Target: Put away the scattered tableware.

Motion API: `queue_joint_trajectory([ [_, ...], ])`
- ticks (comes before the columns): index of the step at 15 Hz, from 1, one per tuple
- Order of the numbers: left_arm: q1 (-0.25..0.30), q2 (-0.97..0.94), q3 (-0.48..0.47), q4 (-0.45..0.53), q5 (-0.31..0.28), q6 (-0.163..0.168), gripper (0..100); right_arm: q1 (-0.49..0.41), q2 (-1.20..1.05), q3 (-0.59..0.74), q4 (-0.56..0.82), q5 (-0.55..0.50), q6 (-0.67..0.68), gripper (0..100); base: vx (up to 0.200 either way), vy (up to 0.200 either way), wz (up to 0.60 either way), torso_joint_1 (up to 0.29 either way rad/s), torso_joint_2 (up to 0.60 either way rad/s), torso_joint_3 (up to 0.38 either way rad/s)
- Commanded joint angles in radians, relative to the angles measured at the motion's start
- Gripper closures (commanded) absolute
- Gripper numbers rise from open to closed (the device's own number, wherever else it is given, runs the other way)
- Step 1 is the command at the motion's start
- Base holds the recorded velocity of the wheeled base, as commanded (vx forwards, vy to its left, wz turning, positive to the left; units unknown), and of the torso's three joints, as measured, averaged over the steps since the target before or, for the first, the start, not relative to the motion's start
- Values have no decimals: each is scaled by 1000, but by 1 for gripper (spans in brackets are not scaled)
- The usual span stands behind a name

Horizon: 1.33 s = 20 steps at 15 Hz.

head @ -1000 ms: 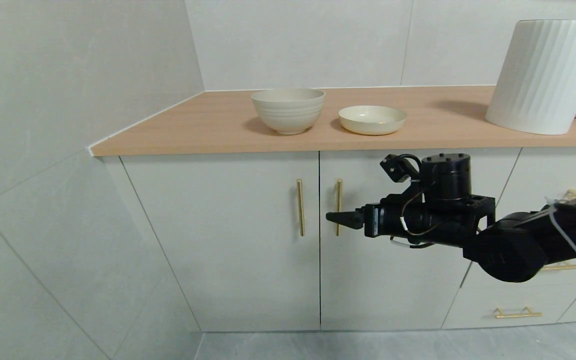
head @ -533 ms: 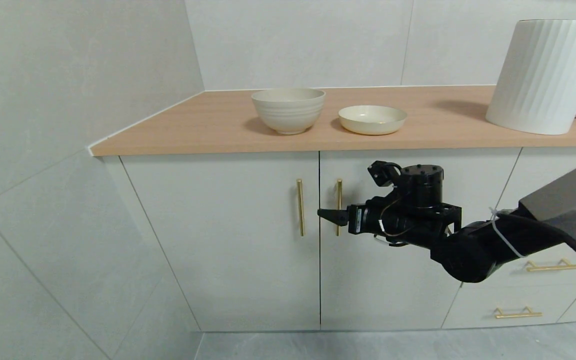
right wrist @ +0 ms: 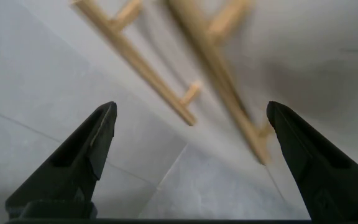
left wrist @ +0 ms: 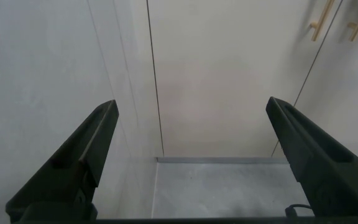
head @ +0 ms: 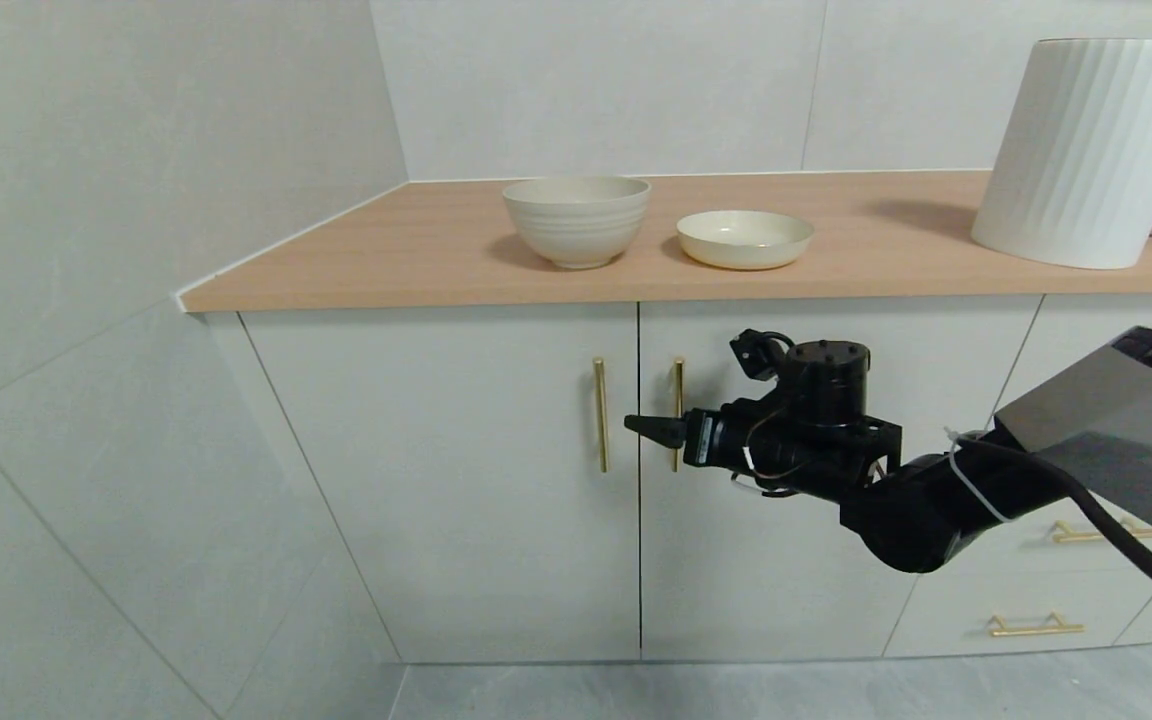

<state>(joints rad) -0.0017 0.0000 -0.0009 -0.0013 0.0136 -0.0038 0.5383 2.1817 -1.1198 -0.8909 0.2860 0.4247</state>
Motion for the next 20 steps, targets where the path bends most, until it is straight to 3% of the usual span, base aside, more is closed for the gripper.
queue_joint_trajectory([
  [1,0,0,1,0,0,-1,0,14,15,2,-14,-1,0,0,0,0,0,0,0,0],
  [13,0,0,1,0,0,-1,0,55,-59,77,-22,4,40,0,0,0,0,0,0,0],
  [15,0,0,1,0,0,-1,0,68,-111,149,-22,12,40,0,0,0,0,0,0,0],
  [20,0,0,-1,0,0,-1,0,91,-338,440,-25,154,40,0,0,0,0,0,0,0],
])
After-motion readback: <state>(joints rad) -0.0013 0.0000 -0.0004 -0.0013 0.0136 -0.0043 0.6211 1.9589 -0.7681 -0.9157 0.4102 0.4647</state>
